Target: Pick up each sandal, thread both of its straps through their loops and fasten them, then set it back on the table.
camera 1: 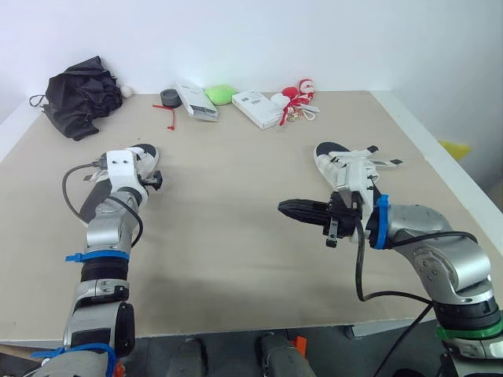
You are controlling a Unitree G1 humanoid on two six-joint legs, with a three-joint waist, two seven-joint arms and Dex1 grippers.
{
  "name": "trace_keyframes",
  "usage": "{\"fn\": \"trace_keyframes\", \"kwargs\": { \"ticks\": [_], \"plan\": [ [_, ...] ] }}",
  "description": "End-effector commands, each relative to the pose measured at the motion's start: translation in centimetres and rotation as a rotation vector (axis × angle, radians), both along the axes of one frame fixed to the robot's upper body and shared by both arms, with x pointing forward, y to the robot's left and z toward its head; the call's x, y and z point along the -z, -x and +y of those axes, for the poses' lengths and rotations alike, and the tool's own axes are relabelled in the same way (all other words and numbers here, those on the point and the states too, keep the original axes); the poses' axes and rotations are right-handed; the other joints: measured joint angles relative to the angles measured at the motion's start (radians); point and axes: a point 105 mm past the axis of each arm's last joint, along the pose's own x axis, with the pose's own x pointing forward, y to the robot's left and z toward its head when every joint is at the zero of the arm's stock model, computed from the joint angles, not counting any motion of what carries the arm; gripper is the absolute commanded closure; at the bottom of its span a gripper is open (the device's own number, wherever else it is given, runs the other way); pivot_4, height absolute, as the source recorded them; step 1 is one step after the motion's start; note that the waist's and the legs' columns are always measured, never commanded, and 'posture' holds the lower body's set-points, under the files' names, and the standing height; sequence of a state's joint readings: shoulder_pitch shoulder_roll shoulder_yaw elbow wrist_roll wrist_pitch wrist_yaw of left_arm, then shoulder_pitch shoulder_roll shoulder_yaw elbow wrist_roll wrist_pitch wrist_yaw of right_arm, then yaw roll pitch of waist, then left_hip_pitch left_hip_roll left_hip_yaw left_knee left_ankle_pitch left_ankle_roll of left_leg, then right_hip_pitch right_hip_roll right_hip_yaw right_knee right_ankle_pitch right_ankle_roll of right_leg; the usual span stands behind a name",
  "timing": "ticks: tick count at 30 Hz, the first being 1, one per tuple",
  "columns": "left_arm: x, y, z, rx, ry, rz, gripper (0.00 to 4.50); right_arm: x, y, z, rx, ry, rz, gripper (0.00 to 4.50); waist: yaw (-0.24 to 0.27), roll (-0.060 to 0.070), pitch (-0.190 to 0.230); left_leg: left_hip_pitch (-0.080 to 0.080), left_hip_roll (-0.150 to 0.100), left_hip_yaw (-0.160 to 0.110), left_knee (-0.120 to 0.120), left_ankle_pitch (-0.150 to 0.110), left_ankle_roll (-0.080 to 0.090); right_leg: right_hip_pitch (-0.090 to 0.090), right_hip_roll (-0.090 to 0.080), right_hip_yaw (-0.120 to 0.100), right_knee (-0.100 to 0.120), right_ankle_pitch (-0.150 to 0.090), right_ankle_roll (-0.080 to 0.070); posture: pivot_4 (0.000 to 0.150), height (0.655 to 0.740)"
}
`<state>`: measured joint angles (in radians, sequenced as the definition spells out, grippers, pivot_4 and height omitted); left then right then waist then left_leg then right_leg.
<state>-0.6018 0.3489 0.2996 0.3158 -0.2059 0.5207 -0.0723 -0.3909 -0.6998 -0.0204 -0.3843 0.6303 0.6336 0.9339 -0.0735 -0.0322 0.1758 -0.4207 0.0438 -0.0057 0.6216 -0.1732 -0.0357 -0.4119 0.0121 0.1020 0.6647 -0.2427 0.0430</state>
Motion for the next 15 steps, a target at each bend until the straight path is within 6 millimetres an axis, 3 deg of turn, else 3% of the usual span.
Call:
{"fn": "trace_keyframes", "kwargs": {
  "ticks": [1, 4, 8, 15],
  "plan": [
    [-1.5, 2.5, 1.1, 0.042, 0.083, -0.051, 0.07, -1.0, -0.1, -1.0, 0.008, -0.003, -0.037, 4.5, -0.003, 0.0, 0.0, 0.0, 0.001, 0.001, 0.0, -0.001, -0.001, -0.001, 0.0, 0.001, 0.0, 0.0, 0.0, 0.15, 0.74],
    [-2.3, 4.2, -1.8, 0.255, 0.211, -0.076, 0.07, -0.9, -0.3, -1.2, 0.003, 0.003, -0.028, 4.5, 0.0, -0.001, 0.0, -0.001, 0.001, 0.0, 0.0, -0.001, -0.001, -0.001, 0.0, 0.0, 0.0, 0.0, 0.0, 0.15, 0.74],
    [-2.9, 8.5, -6.1, 0.582, 0.092, -0.103, 0.07, -0.8, -0.5, -1.3, 0.002, 0.002, -0.018, 4.5, 0.003, -0.002, 0.001, -0.002, 0.0, 0.0, 0.001, -0.001, -0.002, -0.001, -0.001, 0.0, 0.0, -0.001, -0.001, 0.15, 0.74],
    [-2.1, 12.9, -7.8, 0.773, 0.203, -0.095, 0.07, 0.3, -0.1, -1.8, 0.024, 0.01, 0.029, 4.5, 0.003, -0.002, 0.001, -0.002, 0.002, 0.0, 0.001, -0.001, -0.002, -0.002, 0.0, -0.001, 0.0, -0.003, -0.004, 0.15, 0.74]
  ]
}}
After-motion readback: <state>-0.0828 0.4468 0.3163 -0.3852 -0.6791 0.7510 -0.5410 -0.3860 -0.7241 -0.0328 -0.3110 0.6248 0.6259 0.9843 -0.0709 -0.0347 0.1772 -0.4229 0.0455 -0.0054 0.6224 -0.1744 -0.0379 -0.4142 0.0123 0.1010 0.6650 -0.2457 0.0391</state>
